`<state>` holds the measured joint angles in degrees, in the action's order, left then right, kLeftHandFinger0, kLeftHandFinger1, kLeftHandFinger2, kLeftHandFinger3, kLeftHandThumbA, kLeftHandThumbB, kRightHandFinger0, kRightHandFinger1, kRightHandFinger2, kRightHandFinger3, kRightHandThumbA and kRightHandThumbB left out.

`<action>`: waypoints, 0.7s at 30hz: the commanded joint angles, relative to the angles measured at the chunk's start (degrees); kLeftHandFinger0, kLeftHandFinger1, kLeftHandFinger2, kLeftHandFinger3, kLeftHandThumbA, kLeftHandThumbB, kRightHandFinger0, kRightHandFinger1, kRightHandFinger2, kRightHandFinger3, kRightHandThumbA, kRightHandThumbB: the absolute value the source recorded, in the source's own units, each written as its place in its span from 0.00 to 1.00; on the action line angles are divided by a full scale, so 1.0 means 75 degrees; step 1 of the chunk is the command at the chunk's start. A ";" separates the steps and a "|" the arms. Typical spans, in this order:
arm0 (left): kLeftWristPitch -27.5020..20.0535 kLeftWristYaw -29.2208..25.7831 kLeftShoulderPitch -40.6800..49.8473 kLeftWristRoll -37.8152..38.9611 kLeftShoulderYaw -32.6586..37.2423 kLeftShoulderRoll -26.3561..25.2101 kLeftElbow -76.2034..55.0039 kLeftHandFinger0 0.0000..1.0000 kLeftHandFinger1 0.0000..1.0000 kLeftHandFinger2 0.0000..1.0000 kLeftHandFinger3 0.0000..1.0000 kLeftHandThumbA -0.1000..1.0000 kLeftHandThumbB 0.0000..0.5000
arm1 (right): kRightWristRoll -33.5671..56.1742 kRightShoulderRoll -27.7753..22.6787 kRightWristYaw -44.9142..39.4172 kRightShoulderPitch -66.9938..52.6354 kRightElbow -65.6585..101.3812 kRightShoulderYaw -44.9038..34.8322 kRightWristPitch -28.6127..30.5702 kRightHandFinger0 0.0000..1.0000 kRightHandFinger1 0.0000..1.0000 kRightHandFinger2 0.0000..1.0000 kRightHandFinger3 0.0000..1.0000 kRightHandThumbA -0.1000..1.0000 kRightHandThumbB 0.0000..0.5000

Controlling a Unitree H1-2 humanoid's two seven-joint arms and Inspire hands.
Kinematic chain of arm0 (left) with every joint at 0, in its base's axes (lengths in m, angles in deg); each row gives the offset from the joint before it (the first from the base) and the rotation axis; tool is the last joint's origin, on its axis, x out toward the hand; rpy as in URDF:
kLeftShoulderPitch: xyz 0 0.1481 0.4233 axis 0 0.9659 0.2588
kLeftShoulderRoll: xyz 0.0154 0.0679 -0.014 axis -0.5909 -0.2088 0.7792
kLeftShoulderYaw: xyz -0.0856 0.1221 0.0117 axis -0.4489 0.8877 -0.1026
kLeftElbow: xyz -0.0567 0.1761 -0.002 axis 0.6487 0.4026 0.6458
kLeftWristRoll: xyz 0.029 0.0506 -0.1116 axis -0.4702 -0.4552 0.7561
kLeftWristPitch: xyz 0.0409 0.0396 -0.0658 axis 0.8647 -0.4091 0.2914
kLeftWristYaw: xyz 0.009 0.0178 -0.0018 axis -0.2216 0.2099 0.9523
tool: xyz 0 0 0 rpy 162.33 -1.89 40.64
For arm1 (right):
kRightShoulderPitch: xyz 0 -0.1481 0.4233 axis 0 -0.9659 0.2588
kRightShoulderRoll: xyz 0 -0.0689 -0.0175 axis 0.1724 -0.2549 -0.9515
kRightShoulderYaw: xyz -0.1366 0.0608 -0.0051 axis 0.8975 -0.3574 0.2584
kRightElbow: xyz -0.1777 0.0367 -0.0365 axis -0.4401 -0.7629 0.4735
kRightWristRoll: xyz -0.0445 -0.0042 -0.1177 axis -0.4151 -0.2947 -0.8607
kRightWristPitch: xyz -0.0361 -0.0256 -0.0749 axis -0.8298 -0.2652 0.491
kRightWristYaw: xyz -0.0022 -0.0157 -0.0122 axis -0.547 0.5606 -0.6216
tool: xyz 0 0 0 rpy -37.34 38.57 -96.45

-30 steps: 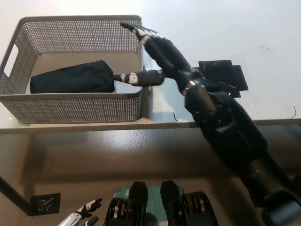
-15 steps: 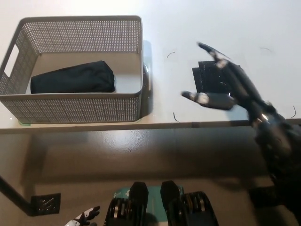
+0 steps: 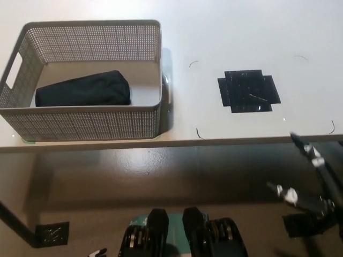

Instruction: Use the right hand to pick up the pencil case on the right hand side and put it into a grey container on the left side

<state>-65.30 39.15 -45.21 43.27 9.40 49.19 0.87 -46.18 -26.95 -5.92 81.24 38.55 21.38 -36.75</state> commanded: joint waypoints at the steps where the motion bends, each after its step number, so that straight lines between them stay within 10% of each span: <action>1: -0.0682 -0.0445 0.0043 0.0073 -0.0357 -0.0217 0.0046 1.00 1.00 1.00 1.00 1.00 0.58 | 0.1592 0.0053 -0.0354 -0.0338 -0.0416 -0.0351 0.1720 1.00 1.00 1.00 1.00 1.00 0.64; 10: -0.0627 -0.0451 -0.0022 0.0257 -0.0586 -0.0077 0.0174 1.00 1.00 1.00 1.00 1.00 0.68 | 0.1621 0.0289 -0.0700 -0.0305 -0.3587 -0.0220 0.2244 1.00 1.00 1.00 1.00 1.00 0.59; 16: -0.0566 -0.0471 -0.0070 0.0703 -0.0867 0.0127 0.0316 1.00 1.00 1.00 1.00 1.00 0.82 | 0.2140 0.0482 -0.1009 0.0301 -0.6146 -0.0564 0.2822 1.00 1.00 1.00 1.00 1.00 0.74; 21: -0.0583 -0.0597 -0.0117 0.1022 -0.1283 0.0361 0.0304 1.00 1.00 1.00 1.00 1.00 0.75 | 0.2998 0.0588 -0.1754 0.0781 -0.6780 -0.1020 0.2495 1.00 1.00 1.00 1.00 1.00 0.69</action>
<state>-66.45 38.14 -45.25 45.71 3.61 51.22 3.47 -35.12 -23.12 -10.89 81.33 -6.99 18.43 -25.40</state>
